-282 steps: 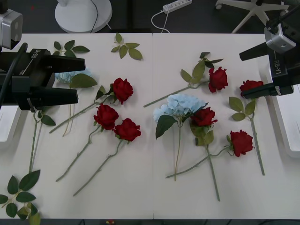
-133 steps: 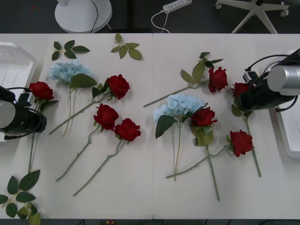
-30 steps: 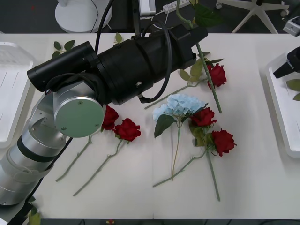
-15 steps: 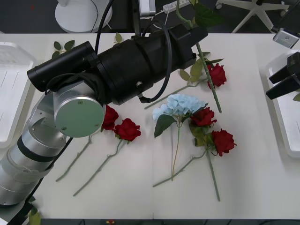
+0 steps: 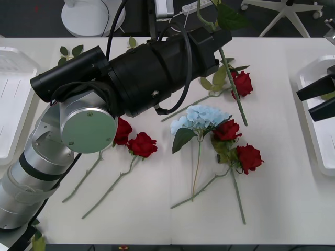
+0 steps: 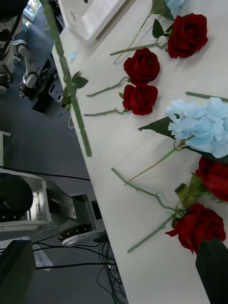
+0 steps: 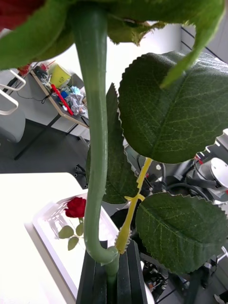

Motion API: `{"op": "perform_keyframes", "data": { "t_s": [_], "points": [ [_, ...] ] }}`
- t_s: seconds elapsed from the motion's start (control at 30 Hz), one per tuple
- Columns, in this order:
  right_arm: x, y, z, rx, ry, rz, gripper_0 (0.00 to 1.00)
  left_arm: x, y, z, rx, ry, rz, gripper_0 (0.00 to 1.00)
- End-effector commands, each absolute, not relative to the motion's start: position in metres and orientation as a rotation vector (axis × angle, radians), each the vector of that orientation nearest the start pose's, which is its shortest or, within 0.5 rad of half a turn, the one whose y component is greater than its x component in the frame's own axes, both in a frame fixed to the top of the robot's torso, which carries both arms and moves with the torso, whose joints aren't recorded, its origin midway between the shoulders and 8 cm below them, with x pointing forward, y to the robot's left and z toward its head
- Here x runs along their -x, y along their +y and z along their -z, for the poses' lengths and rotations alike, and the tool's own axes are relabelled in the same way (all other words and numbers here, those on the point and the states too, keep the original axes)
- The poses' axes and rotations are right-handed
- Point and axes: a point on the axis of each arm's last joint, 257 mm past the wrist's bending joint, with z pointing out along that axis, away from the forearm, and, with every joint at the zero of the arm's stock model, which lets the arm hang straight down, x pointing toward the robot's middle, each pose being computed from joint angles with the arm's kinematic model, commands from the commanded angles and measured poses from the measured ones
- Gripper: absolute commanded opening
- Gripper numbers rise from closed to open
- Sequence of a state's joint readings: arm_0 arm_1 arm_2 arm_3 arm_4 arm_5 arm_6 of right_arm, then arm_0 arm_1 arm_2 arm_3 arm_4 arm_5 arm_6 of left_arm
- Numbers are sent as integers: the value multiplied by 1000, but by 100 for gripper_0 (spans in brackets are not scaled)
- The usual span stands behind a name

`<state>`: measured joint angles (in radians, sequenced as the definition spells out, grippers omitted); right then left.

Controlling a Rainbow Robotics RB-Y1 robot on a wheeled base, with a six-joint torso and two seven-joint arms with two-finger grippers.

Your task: Place the red flowers into the right box and the blue flowers into the left box. If a person shows an open palm, hand one flower to the person first, then continue sorting.

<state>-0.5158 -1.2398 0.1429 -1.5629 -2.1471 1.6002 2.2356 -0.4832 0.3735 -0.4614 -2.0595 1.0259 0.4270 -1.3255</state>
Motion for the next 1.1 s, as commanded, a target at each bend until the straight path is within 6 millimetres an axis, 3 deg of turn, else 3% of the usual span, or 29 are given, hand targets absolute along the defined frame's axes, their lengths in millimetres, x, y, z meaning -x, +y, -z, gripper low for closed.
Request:
{"op": "perform_keyframes", "data": {
  "t_s": [0.03, 1.1],
  "points": [
    [-357, -237, 53, 1242, 2128, -1004, 100, -410, -104, -76, -469, 1333, 1294, 0],
    [-354, -106, 87, 1154, 1944, -1205, 100, -410, -104, -76, -469, 1333, 1294, 0]
  ]
}}
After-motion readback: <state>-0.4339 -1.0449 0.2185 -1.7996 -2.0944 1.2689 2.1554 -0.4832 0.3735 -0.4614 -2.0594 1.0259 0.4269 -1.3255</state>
